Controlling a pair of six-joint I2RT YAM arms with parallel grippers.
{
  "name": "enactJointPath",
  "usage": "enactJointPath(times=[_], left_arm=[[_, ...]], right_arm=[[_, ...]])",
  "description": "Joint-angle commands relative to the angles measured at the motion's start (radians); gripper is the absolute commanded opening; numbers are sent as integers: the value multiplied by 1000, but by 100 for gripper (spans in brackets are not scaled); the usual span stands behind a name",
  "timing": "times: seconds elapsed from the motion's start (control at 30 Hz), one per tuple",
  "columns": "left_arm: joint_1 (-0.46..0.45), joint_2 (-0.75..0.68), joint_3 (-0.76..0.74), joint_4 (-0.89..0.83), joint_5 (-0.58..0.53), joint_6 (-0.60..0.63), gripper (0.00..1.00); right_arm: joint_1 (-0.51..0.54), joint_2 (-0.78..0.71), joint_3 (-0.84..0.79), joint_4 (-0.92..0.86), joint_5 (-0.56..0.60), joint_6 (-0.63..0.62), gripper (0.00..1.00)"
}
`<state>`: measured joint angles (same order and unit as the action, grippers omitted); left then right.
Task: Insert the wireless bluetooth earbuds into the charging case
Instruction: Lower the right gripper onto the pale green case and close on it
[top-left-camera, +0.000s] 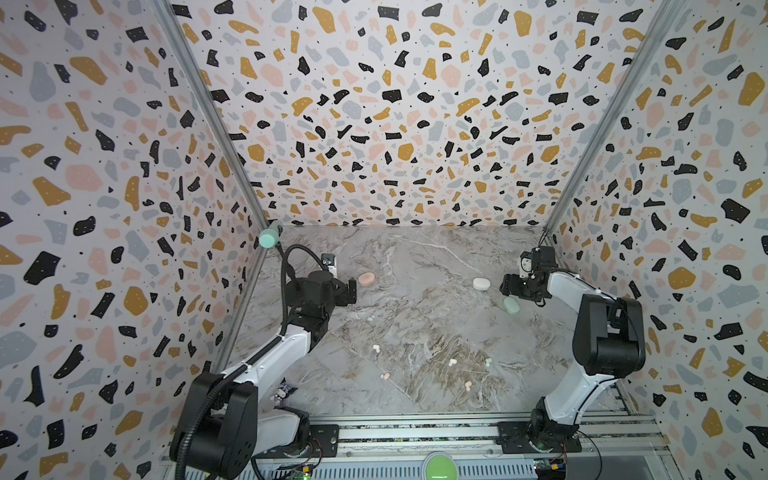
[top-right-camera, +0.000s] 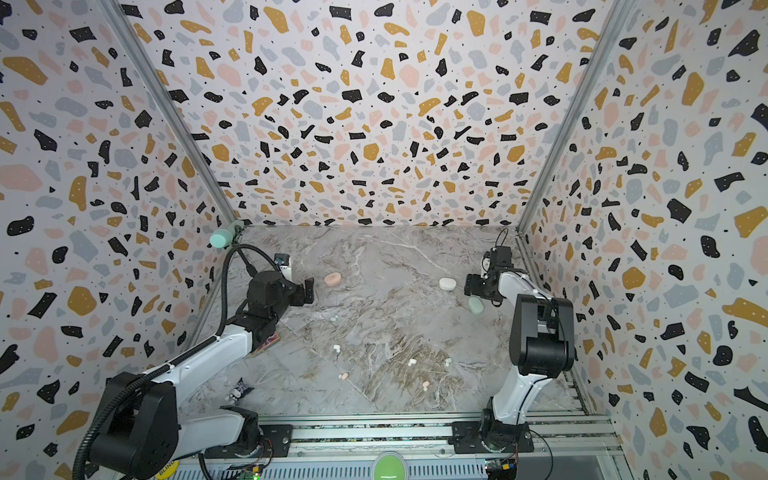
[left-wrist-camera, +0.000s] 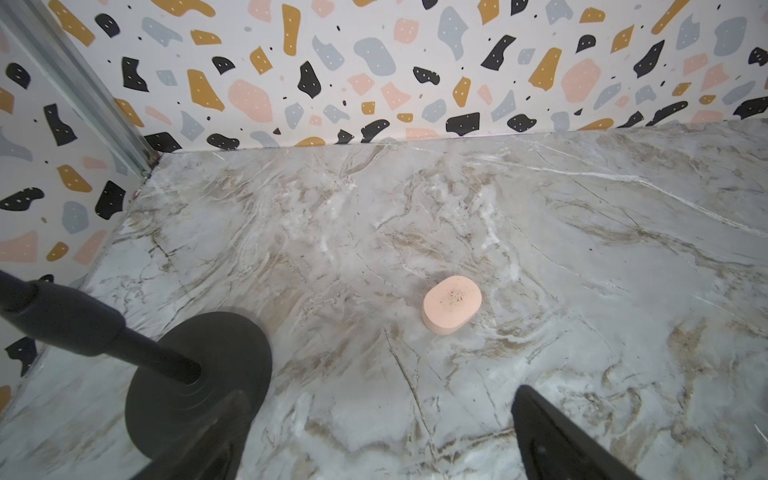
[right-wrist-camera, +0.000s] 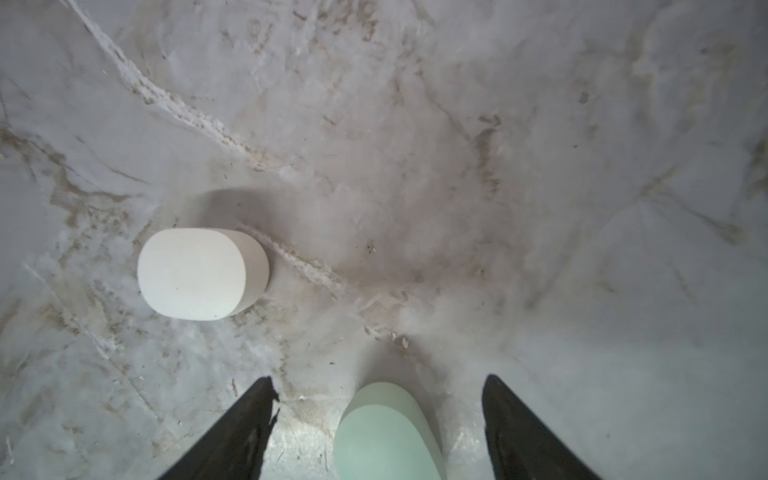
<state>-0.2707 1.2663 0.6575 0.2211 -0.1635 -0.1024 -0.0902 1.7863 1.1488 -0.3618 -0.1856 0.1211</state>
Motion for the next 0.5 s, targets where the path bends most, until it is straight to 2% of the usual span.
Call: enactJointPath(times=[0.0, 0.47], left_arm=[[-5, 5, 37, -8, 30, -8, 100], [-12, 45, 53, -7, 38, -17, 100]], right_arm=[[1, 7, 28, -88, -24, -39, 79], [101, 18, 3, -123, -143, -106, 75]])
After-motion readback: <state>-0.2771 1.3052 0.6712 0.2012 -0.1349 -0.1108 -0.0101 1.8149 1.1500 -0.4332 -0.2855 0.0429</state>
